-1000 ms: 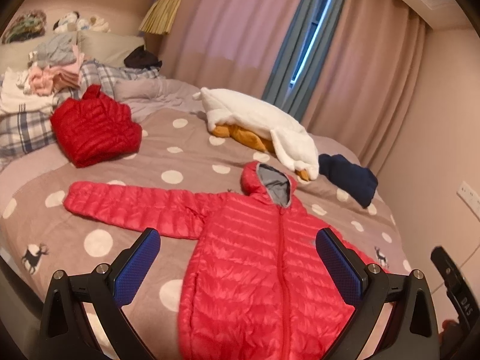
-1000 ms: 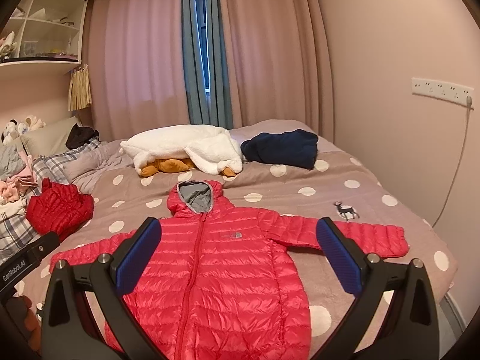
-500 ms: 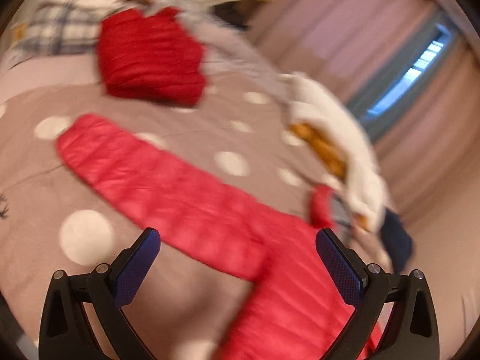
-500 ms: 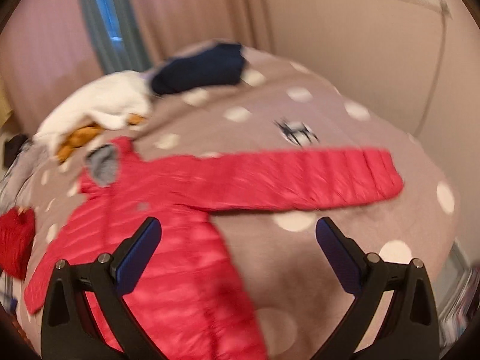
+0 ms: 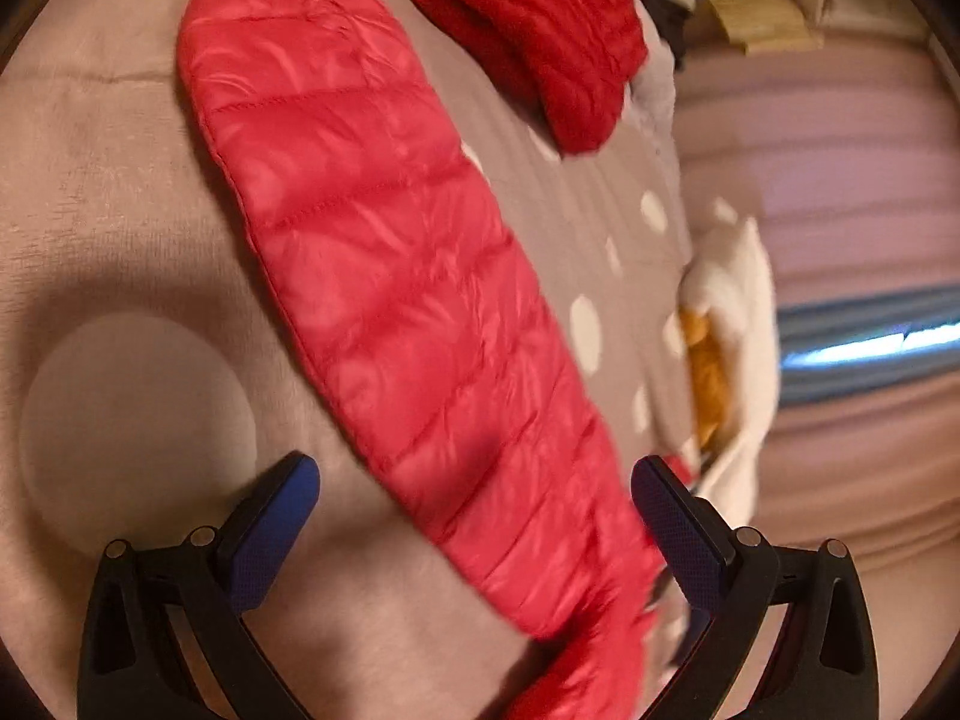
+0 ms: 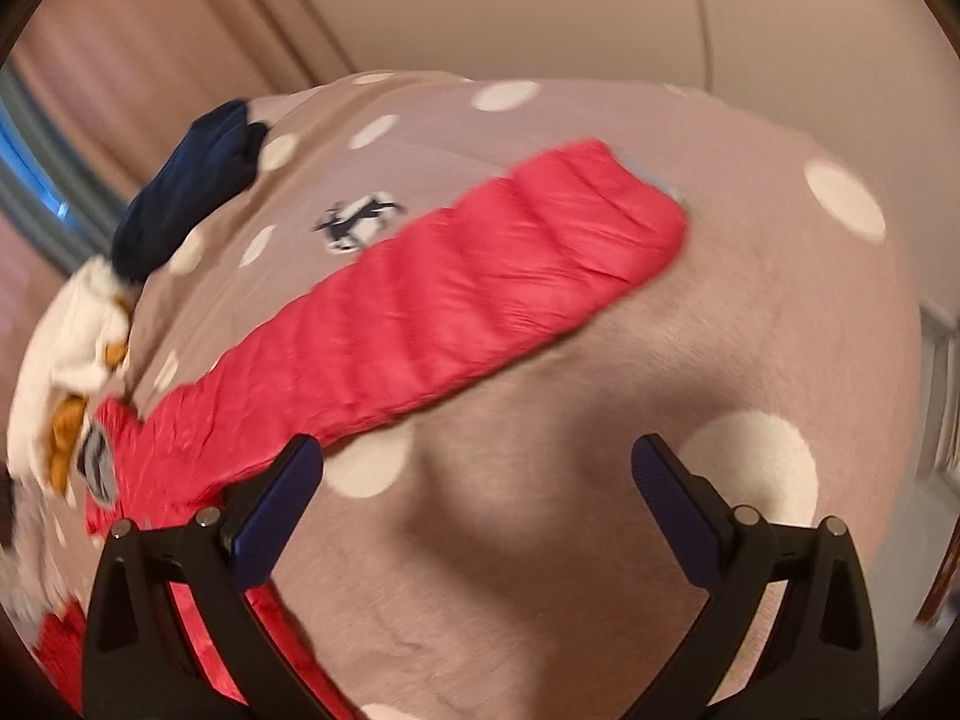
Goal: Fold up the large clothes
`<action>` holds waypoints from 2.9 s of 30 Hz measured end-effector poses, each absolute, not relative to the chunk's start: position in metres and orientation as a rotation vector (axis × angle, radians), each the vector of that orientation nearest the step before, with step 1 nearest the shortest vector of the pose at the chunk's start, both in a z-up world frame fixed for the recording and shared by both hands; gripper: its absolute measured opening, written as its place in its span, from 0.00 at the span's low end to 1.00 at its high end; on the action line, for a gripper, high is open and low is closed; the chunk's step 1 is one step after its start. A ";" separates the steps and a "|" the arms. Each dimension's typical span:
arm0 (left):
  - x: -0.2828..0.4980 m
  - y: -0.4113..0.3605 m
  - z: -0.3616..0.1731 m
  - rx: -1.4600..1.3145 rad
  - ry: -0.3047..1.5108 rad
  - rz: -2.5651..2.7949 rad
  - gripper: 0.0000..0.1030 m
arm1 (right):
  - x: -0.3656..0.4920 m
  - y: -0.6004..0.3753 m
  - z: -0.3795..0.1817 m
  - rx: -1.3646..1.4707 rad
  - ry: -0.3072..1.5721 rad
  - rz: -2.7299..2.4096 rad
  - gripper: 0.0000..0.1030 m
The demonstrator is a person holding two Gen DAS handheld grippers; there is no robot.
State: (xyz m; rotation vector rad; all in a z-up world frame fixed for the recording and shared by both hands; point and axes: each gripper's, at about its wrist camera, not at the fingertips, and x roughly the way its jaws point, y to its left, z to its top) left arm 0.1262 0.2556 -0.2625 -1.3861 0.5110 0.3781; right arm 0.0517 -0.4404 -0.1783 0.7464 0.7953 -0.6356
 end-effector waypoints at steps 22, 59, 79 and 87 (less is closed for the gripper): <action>0.115 0.318 -0.296 -1.458 0.412 0.364 0.13 | 0.054 -0.471 -0.214 1.039 0.448 -0.632 1.00; 0.128 0.310 -0.289 -1.218 0.438 0.436 0.13 | 0.080 -0.456 -0.158 0.860 0.315 -0.500 0.05; 0.130 0.309 -0.288 -1.210 0.438 0.436 0.13 | 0.155 -0.275 -0.122 0.452 0.495 0.057 0.72; 0.131 0.309 -0.289 -1.196 0.435 0.432 0.13 | 0.132 -0.367 -0.142 0.683 0.440 -0.242 0.76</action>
